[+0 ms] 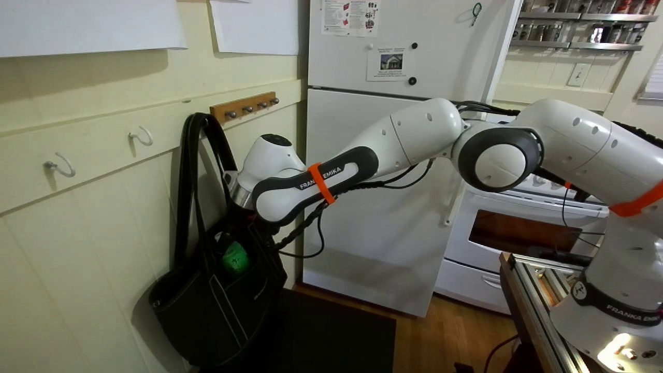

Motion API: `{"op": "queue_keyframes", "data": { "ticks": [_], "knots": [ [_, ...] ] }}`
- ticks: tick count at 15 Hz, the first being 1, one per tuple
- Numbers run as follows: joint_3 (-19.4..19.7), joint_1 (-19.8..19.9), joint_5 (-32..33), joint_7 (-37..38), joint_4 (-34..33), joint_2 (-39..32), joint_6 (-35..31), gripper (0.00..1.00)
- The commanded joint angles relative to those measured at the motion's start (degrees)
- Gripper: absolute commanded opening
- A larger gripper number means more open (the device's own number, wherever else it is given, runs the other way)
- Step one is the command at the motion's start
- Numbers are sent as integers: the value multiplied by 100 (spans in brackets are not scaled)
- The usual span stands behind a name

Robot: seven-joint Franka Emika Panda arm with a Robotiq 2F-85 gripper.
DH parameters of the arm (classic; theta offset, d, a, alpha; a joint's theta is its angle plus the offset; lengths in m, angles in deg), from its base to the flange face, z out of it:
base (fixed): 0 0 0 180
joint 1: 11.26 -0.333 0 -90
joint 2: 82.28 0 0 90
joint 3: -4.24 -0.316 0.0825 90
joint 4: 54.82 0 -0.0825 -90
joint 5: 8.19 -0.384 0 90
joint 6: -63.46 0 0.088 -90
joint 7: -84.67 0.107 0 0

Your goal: Remove the green bottle from the bag and put it on the table.

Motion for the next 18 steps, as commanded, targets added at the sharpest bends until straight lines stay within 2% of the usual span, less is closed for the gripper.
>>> {"op": "queue_keyframes", "data": {
  "ticks": [1, 5, 7, 9, 18],
  "knots": [
    [-108, 21, 4, -123, -368, -228, 150, 60],
    [-195, 89, -16, -266, -237, -92, 315, 29],
    [-232, 160, -50, -302, -92, 50, 524, 27],
    [-277, 241, -79, -395, 4, 161, 738, 20],
    [-207, 408, -78, -550, 470, 833, 1473, 18]
  ]
}}
